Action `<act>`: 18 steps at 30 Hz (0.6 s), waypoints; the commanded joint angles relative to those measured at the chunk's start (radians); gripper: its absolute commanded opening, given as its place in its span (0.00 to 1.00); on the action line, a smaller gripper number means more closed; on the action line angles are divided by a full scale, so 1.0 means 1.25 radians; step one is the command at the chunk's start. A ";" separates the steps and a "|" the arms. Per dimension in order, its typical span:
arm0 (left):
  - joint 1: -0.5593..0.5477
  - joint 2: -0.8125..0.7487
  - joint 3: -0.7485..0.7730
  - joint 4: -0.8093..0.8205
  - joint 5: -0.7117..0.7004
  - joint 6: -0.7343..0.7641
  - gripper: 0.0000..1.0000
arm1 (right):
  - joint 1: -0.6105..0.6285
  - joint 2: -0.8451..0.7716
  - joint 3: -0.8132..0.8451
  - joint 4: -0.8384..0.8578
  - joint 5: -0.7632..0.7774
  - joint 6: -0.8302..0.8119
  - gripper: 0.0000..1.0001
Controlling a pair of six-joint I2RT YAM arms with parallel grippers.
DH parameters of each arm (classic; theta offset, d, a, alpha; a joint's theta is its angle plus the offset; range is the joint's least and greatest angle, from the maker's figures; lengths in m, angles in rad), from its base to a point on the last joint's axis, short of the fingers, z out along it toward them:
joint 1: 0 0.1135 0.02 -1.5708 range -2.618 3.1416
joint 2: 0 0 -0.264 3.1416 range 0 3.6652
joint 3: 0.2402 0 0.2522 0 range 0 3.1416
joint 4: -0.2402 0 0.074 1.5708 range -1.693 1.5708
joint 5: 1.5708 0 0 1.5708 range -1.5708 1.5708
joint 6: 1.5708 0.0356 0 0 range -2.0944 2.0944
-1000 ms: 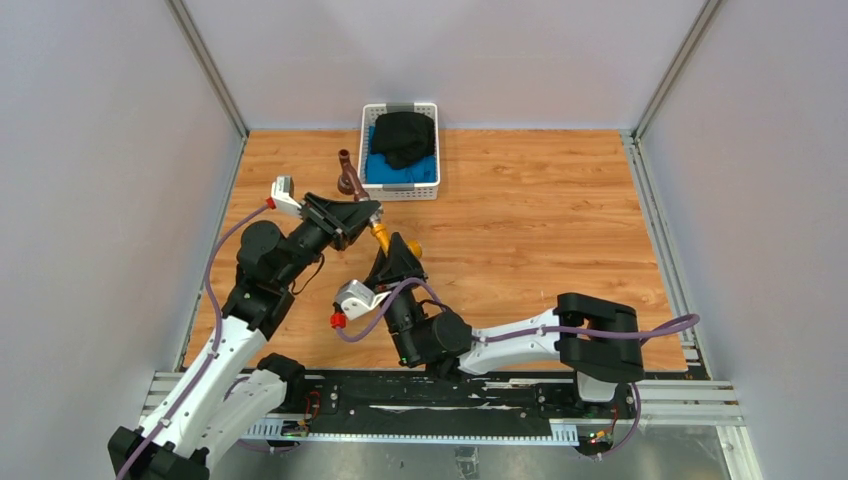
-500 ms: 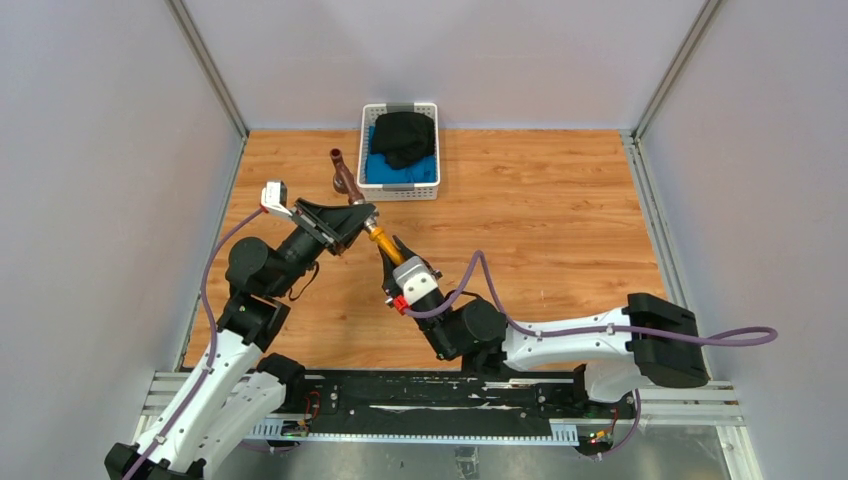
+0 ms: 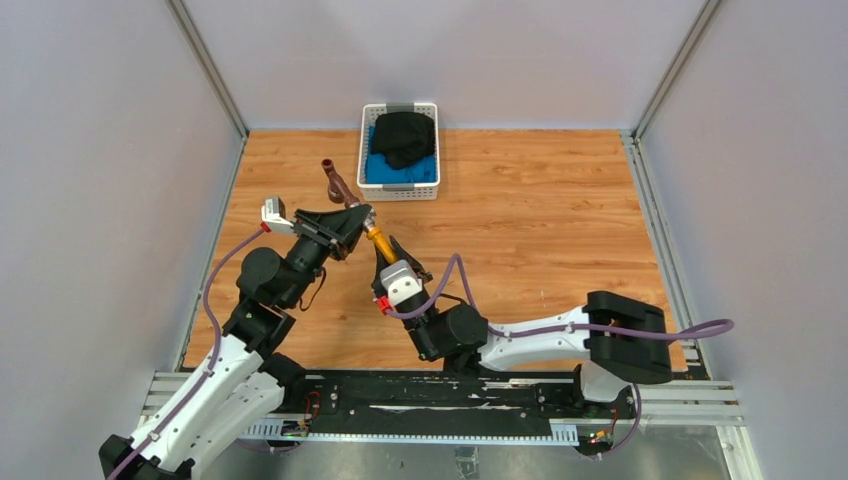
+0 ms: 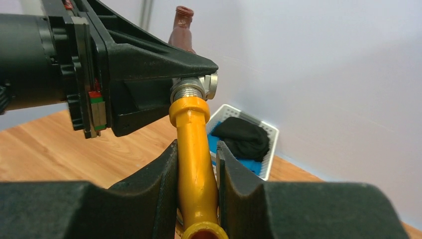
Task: Install the water faucets
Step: Place the water faucet at the center of the board.
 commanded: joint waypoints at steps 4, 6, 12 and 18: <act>-0.106 -0.017 -0.032 0.000 -0.117 -0.023 0.00 | -0.023 0.007 0.029 0.171 0.069 -0.157 0.00; -0.106 -0.024 -0.037 0.000 -0.122 -0.025 0.00 | -0.029 -0.035 0.006 0.101 0.049 -0.070 0.00; -0.110 -0.048 -0.041 -0.001 -0.152 0.004 0.00 | -0.041 -0.099 0.026 -0.112 0.041 0.132 0.00; -0.120 -0.049 -0.027 0.000 -0.172 0.048 0.00 | -0.041 -0.101 0.045 -0.179 0.067 0.227 0.00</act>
